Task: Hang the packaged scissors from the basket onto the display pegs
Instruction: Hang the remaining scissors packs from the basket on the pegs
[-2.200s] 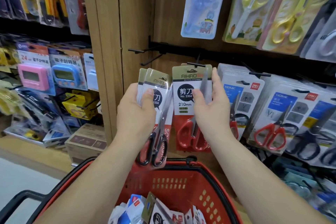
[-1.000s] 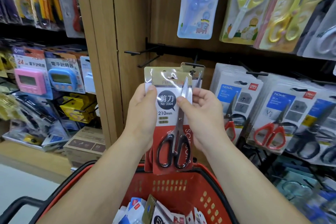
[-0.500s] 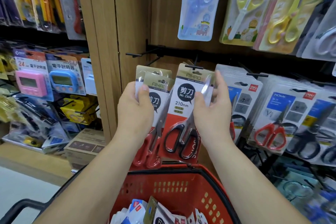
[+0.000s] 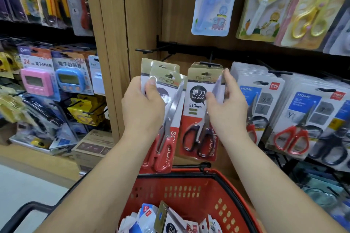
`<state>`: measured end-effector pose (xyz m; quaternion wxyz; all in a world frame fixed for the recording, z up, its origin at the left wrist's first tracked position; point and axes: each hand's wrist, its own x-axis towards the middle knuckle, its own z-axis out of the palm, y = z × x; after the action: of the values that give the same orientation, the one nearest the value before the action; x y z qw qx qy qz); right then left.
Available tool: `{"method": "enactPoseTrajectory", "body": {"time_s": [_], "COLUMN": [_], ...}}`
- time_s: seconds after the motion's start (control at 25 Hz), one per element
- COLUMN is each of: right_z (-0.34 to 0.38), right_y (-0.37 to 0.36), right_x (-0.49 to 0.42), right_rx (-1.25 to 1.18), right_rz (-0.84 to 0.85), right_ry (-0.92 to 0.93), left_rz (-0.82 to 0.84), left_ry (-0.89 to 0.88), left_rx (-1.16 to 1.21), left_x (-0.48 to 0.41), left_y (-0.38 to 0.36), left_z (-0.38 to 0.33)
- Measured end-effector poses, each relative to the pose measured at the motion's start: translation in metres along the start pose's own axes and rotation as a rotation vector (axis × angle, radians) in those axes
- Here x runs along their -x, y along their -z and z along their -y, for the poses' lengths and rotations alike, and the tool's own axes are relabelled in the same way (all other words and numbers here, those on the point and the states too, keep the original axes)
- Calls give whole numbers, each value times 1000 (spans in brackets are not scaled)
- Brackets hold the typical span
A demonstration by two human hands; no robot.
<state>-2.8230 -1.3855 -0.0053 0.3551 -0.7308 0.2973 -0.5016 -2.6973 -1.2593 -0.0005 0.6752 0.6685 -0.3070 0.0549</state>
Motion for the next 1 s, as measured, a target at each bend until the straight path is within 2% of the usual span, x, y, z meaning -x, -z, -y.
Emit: {"method": "enactPoseTrajectory", "body": {"time_s": [0.08, 0.2, 0.28, 0.44, 0.56, 0.64, 0.8, 1.0], "right_z": [-1, 6, 18, 22, 21, 23, 27, 21], "right_y": [0, 2, 1, -1, 9, 14, 11, 3], "right_x": [-4, -3, 5, 15, 10, 8, 3, -4], "right_rx": [22, 102, 54, -137, -318, -391, -394, -267], "right_rz": [11, -51, -49, 4, -30, -41, -106, -157], "right_ry": [-59, 57, 79, -135, -207, -192, -116, -21], "left_rz": [30, 97, 126, 167, 232, 235, 145, 101], "left_ry": [7, 92, 160, 216, 371, 410, 225, 79], "left_rx": [22, 162, 260, 394, 484, 421, 86, 3], "left_x": [0, 5, 9, 18, 23, 19, 5, 0], "left_y": [0, -6, -13, -26, -30, -29, -14, -2], "left_z": [0, -3, -8, -19, -27, -22, -6, -3]}}
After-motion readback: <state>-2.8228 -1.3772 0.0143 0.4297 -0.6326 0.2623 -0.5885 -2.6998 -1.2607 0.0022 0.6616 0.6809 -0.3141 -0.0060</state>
